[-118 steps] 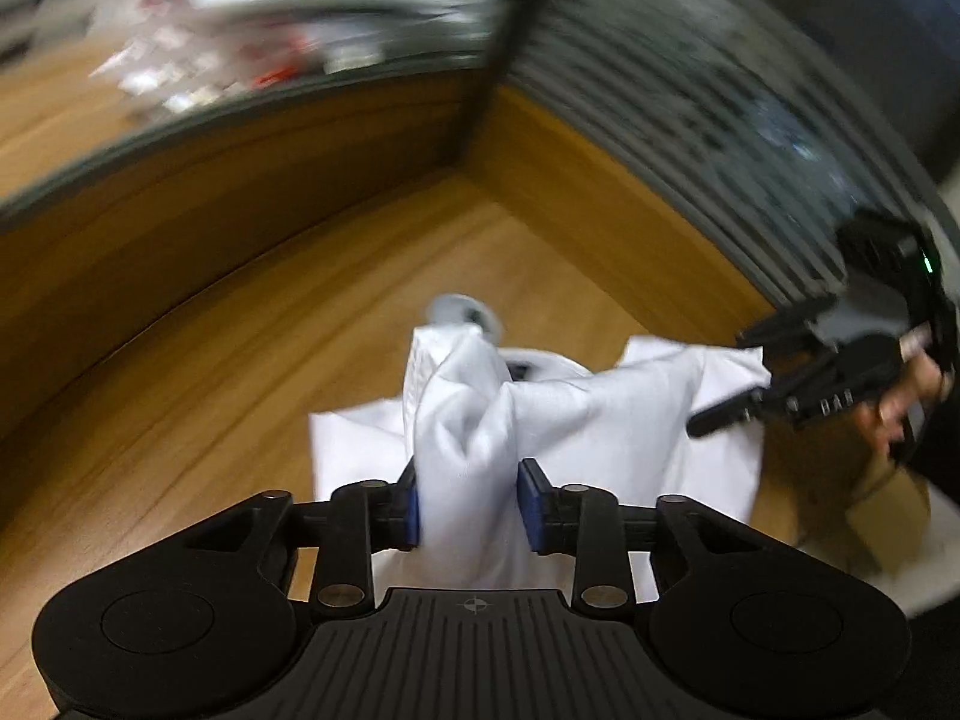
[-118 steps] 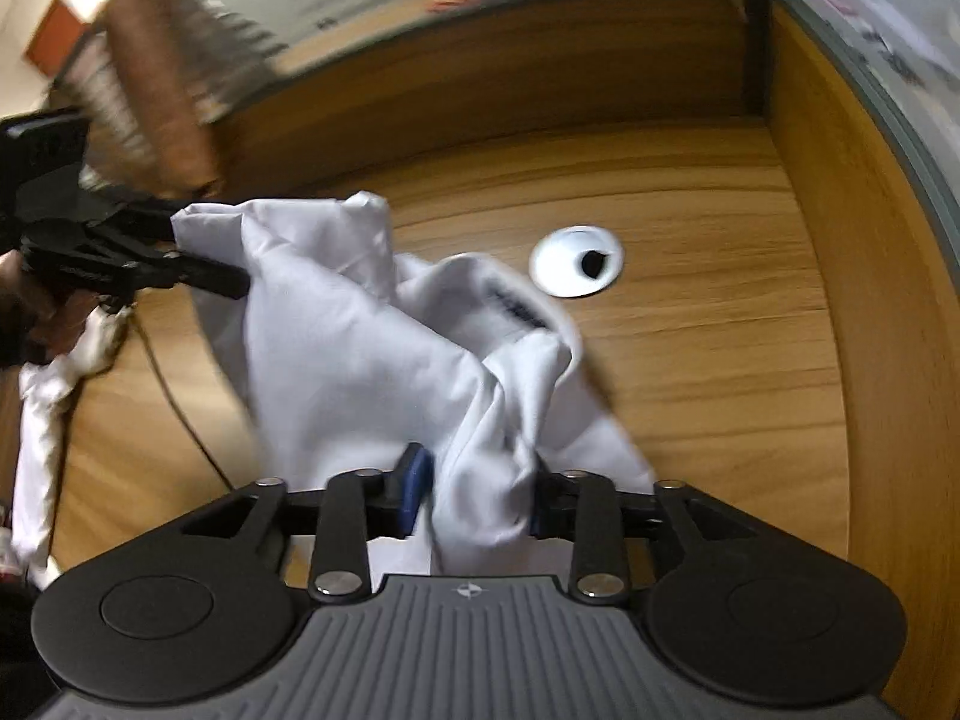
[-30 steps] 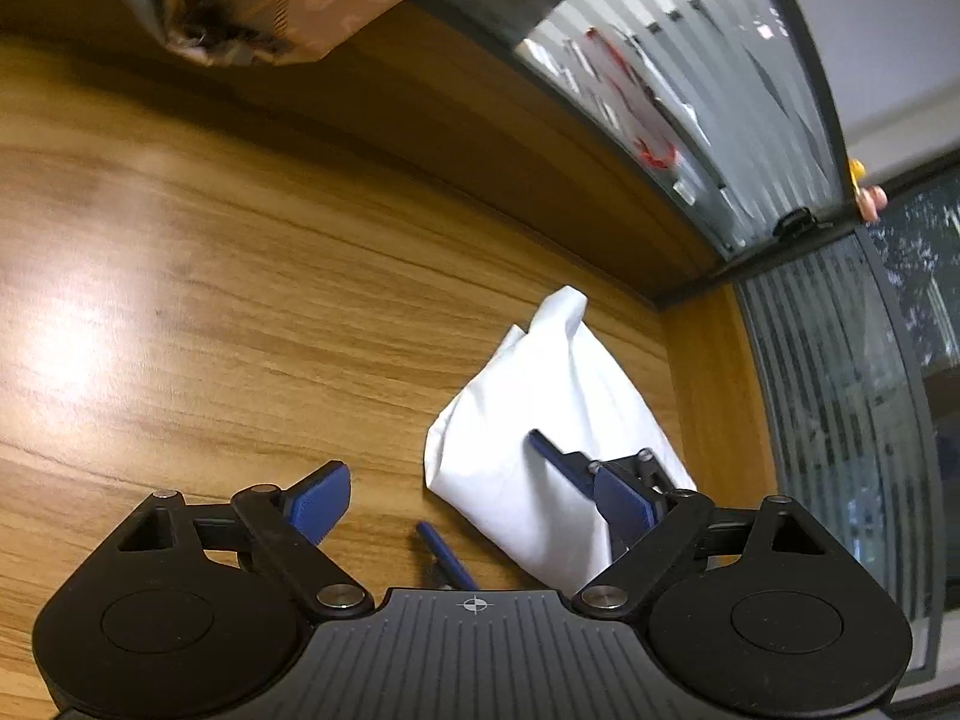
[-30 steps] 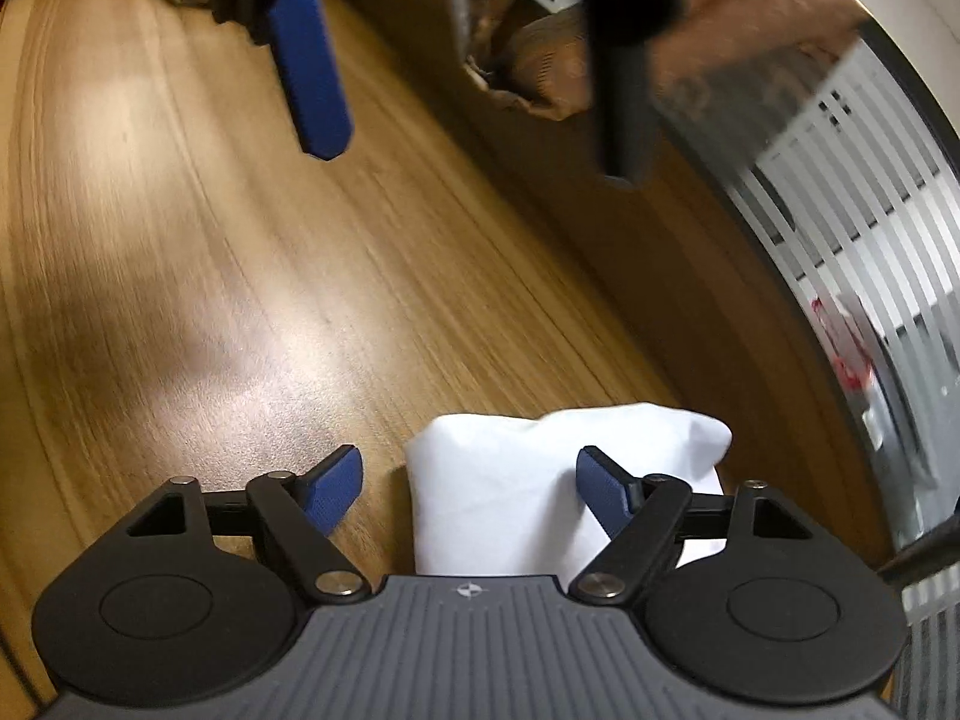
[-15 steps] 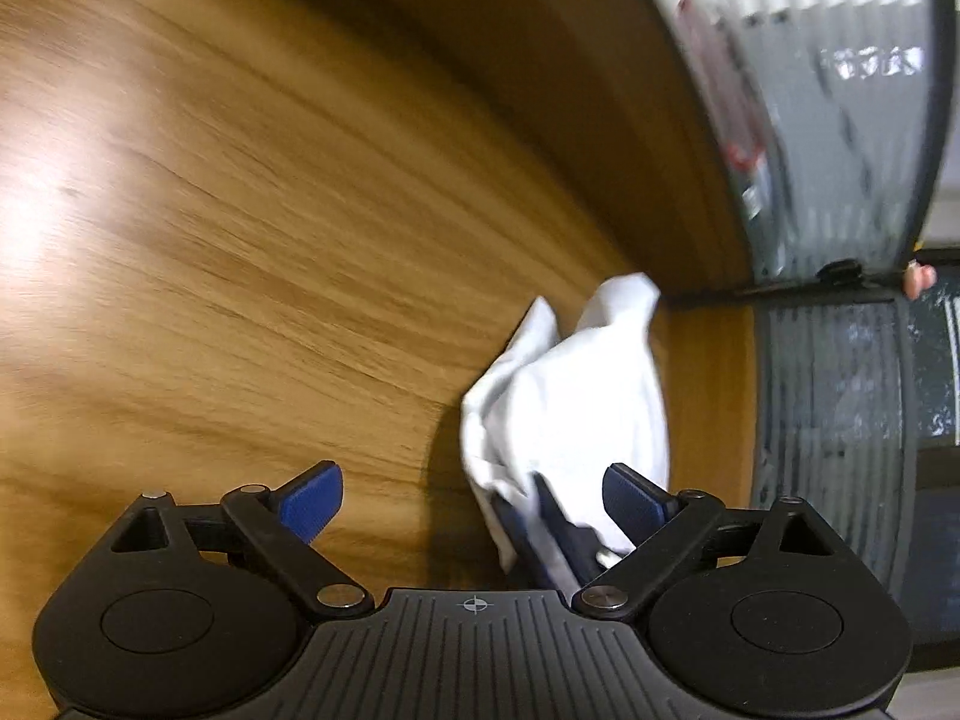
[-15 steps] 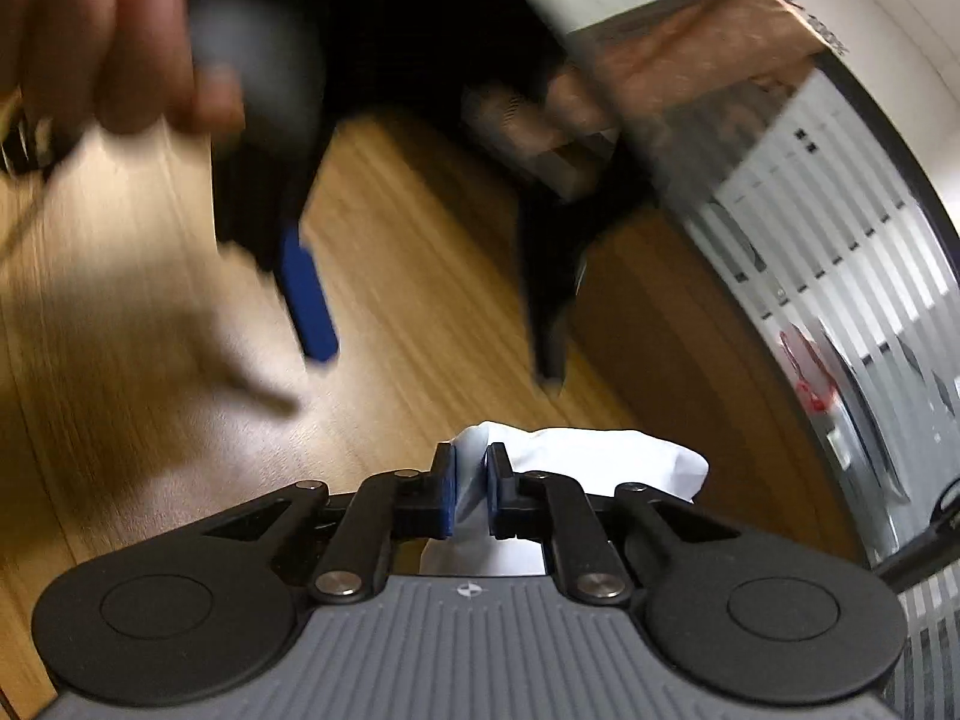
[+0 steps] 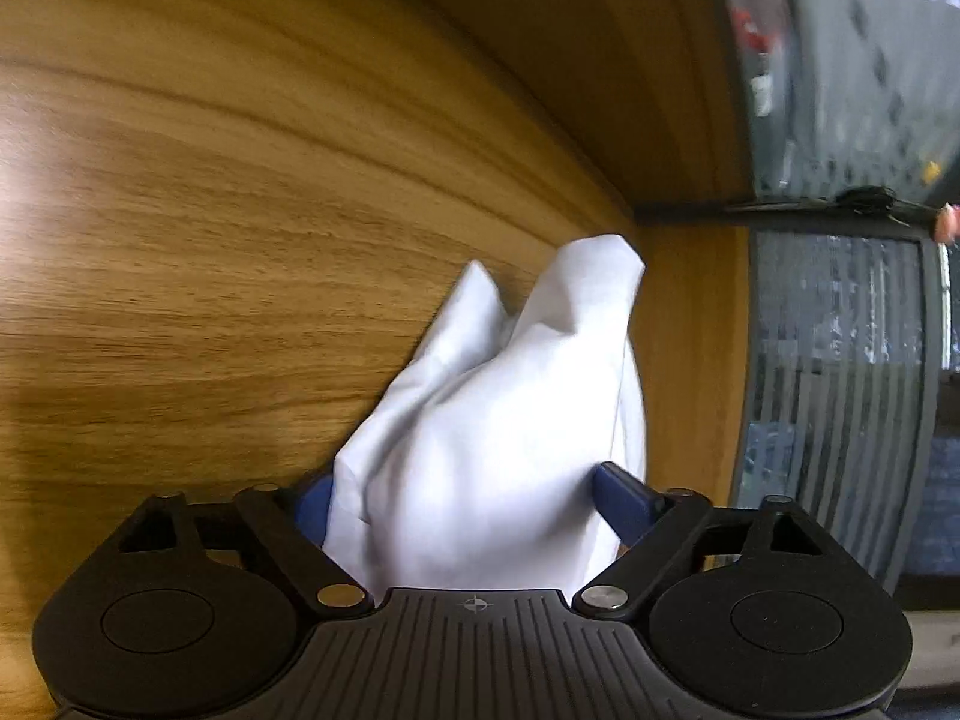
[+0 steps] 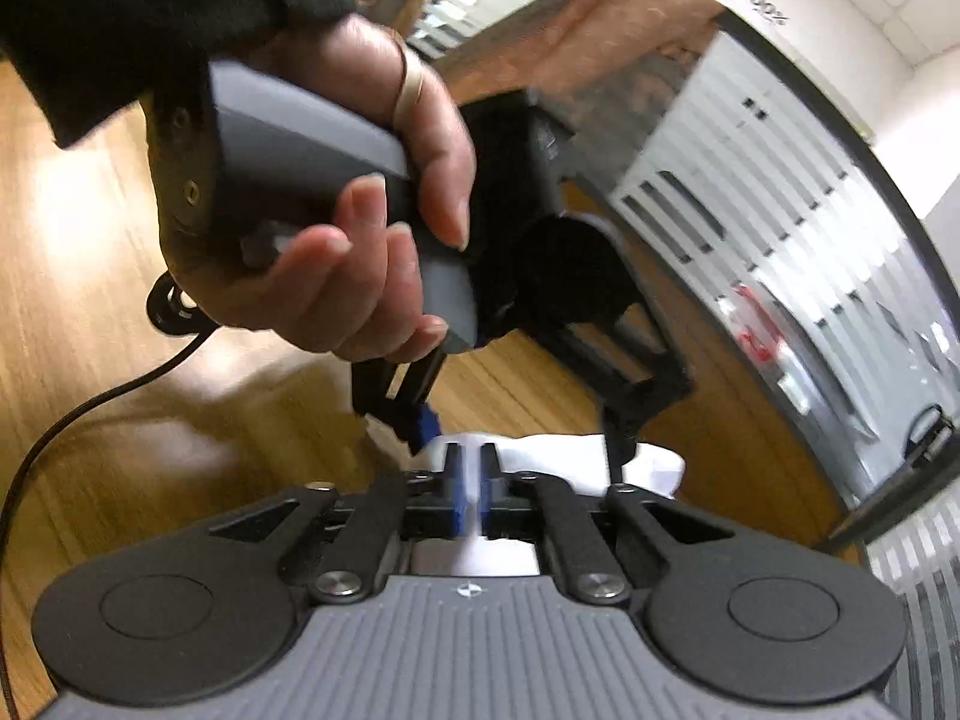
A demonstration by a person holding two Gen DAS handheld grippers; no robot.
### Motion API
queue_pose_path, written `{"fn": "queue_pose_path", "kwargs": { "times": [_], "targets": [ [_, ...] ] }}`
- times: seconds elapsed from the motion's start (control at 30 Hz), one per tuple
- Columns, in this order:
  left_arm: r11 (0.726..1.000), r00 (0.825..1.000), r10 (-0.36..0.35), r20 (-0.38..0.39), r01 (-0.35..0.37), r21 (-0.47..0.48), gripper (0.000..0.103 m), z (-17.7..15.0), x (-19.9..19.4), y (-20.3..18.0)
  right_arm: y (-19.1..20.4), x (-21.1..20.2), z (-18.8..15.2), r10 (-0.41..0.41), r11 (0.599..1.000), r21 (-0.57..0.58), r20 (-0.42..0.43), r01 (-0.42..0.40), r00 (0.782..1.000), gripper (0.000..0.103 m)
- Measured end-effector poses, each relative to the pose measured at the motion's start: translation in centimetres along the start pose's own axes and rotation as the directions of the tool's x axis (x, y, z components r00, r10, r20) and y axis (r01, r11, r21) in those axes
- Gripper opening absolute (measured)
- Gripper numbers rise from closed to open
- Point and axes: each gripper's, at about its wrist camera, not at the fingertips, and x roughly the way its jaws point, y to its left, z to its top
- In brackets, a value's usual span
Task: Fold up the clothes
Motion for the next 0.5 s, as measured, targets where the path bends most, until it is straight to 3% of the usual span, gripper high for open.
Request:
{"fn": "queue_pose_path", "kwargs": {
  "times": [0.17, 0.23, 0.3, 0.37, 0.43, 0.5],
  "targets": [
    [0.997, 0.999, 0.043, -0.015, -0.041, 0.069, 0.071, 0.2, 0.5, -1.6, -2.1, -0.8, -1.7, 0.021, 0.993, 0.117, -0.057, -0.014, 0.998, 0.003],
    [0.994, 0.998, 0.055, -0.010, -0.053, 0.095, 0.068, 0.1, 0.4, -2.2, -3.1, -1.6, -2.9, 0.033, 0.980, 0.197, -0.087, -0.015, 0.996, 0.008],
    [0.990, 0.998, 0.070, -0.001, -0.070, 0.119, 0.066, 0.0, 0.4, -2.7, -4.2, -2.8, -4.4, 0.034, 0.955, 0.295, -0.121, 0.003, 0.992, 0.029],
    [0.986, 0.995, 0.095, 0.010, -0.096, 0.138, 0.063, -0.1, 0.6, -3.3, -5.2, -4.4, -6.1, 0.023, 0.911, 0.411, -0.155, 0.043, 0.988, 0.041],
    [0.979, 0.991, 0.129, 0.022, -0.131, 0.156, 0.062, -0.2, 0.8, -3.9, -6.1, -6.1, -7.9, 0.008, 0.844, 0.527, -0.194, 0.097, 0.981, 0.051],
    [0.969, 0.985, 0.170, 0.029, -0.172, 0.178, 0.059, -0.4, 0.9, -4.4, -7.0, -7.9, -10.0, -0.013, 0.755, 0.635, -0.237, 0.165, 0.971, 0.073]
  ]
}}
